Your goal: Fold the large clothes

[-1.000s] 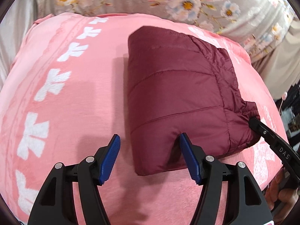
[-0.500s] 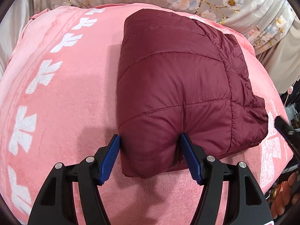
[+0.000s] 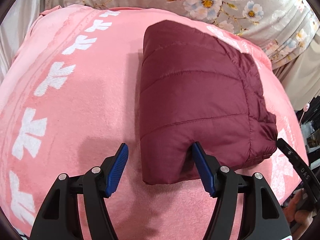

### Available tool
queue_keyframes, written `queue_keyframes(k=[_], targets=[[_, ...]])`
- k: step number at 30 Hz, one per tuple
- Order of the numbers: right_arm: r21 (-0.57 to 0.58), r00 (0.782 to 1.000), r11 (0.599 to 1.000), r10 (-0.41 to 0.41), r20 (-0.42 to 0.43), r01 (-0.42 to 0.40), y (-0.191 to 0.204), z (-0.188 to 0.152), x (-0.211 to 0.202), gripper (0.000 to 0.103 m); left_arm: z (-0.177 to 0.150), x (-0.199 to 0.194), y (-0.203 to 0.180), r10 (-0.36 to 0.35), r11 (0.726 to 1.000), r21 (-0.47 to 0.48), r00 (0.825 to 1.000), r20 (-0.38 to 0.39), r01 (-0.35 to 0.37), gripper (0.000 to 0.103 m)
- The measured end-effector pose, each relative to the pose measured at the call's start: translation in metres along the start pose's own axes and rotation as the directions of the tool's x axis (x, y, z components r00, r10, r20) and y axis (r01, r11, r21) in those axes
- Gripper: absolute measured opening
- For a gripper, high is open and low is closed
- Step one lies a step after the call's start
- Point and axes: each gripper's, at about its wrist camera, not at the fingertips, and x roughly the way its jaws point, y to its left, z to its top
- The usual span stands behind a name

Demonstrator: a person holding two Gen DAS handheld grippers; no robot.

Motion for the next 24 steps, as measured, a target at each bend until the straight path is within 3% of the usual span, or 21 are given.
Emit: queue_keyframes(k=[4,7,9,11,12,13,16,19,21,24], targets=[[0.053,0.997,0.998,-0.025,-0.068,0.028,-0.023,-0.016,0.014,0.0,-0.007,0.014,-0.007,0.002,1.0,0.02,1.0,-0.029,-0.001,0.065],[0.123,0.998,0.991,0.059,-0.025,-0.056,-0.027,-0.014,0.002,0.002,-0.01,0.018,-0.01,0.015,0.999,0.033,0.999,-0.032,-0.013,0.066],[0.098,0.997,0.992,0.083,0.011,-0.083,-0.018,-0.007,-0.01,0.008,-0.009,0.019,-0.009,0.01,1.0,0.026,0.999,-0.035,-0.009,0.066],[0.062,0.993,0.991,0.114,0.033,-0.116,-0.005,-0.002,-0.016,0.033,-0.01,0.019,-0.009,0.008,1.0,0.022,0.999,-0.035,-0.008,0.066],[0.048,0.989,0.988,0.144,0.042,-0.145,0.003,0.0,-0.016,0.052,-0.011,0.019,-0.009,0.008,1.0,0.019,0.999,-0.035,-0.007,0.066],[0.038,0.987,0.987,0.156,0.04,-0.157,0.008,0.001,-0.013,0.056,-0.011,0.019,-0.009,0.008,1.0,0.018,0.999,-0.034,-0.007,0.066],[0.007,0.987,0.987,0.161,-0.001,-0.161,0.023,-0.001,0.005,0.054,-0.011,0.017,-0.009,0.009,1.0,0.016,0.999,-0.033,-0.008,0.066],[0.011,0.986,0.987,0.163,-0.049,-0.162,0.024,-0.004,0.023,0.008,-0.01,0.008,-0.006,-0.007,1.0,0.003,1.0,-0.019,0.008,0.065],[0.042,0.982,0.982,0.186,-0.024,-0.185,0.014,-0.004,0.015,0.004,-0.008,-0.001,-0.001,-0.011,1.0,-0.012,1.0,0.006,0.011,0.065],[0.008,0.993,0.993,0.121,0.019,-0.121,0.008,-0.005,-0.005,0.003,-0.004,-0.009,0.003,-0.01,1.0,-0.023,0.999,0.034,0.011,0.065]])
